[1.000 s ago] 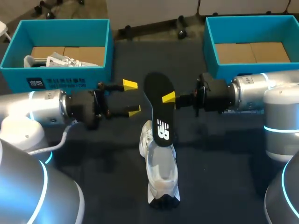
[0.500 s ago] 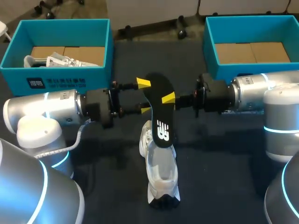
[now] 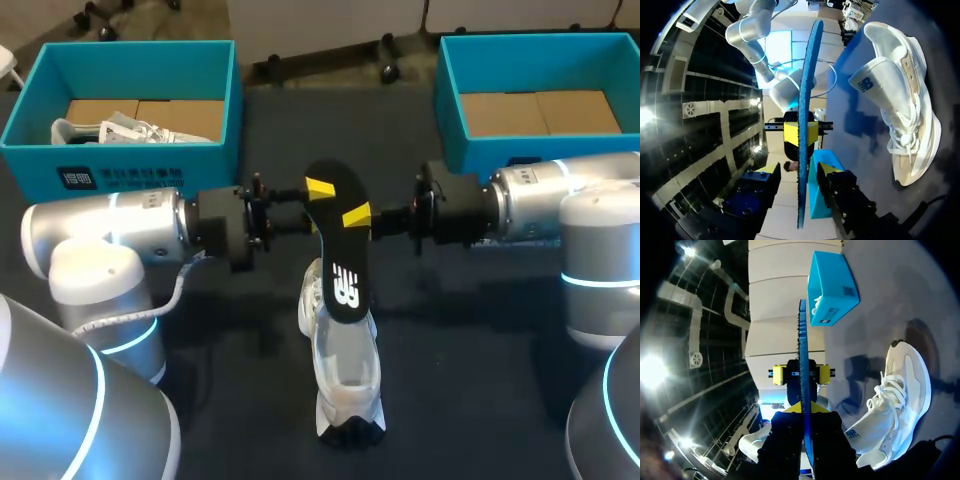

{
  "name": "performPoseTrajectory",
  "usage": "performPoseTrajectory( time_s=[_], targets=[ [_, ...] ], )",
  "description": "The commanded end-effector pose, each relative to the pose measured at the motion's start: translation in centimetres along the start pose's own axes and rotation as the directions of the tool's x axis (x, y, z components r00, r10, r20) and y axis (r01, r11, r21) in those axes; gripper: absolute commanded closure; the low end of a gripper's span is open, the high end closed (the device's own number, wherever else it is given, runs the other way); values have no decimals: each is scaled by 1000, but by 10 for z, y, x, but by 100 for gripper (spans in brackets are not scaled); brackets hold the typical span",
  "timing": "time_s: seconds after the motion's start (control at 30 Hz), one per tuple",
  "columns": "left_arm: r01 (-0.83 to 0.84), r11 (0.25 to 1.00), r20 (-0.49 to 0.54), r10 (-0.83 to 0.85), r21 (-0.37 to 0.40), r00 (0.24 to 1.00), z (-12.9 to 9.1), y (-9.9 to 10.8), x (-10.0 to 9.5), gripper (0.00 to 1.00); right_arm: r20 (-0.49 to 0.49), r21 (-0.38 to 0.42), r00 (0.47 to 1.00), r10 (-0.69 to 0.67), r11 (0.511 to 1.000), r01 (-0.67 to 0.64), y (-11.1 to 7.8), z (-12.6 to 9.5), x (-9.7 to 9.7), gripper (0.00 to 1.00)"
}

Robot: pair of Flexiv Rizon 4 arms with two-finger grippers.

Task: Take the shoe out of the shoebox, open the shoe tongue, remove and reinsert the insole, then place the shoe into the shoebox

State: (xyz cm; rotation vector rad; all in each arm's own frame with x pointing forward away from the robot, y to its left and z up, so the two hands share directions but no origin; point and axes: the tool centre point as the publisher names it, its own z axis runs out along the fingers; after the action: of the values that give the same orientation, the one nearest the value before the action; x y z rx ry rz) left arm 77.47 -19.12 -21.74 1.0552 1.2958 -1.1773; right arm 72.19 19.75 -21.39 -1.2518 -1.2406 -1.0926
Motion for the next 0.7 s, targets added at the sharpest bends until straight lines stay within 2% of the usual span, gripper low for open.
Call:
performPoseTrajectory(
  time_s=[0.03, 0.7],
  targets=[
    [-7, 1000, 8, 7, -12, 1000, 3, 0, 1, 59, 1, 0, 1000, 0, 1000, 0, 1, 2, -1, 100],
    [-34, 999, 3, 34, -34, 999, 12, 0, 7, 74, 1, 0, 1000, 0, 1000, 0, 1, 2, -1, 100]
  ],
)
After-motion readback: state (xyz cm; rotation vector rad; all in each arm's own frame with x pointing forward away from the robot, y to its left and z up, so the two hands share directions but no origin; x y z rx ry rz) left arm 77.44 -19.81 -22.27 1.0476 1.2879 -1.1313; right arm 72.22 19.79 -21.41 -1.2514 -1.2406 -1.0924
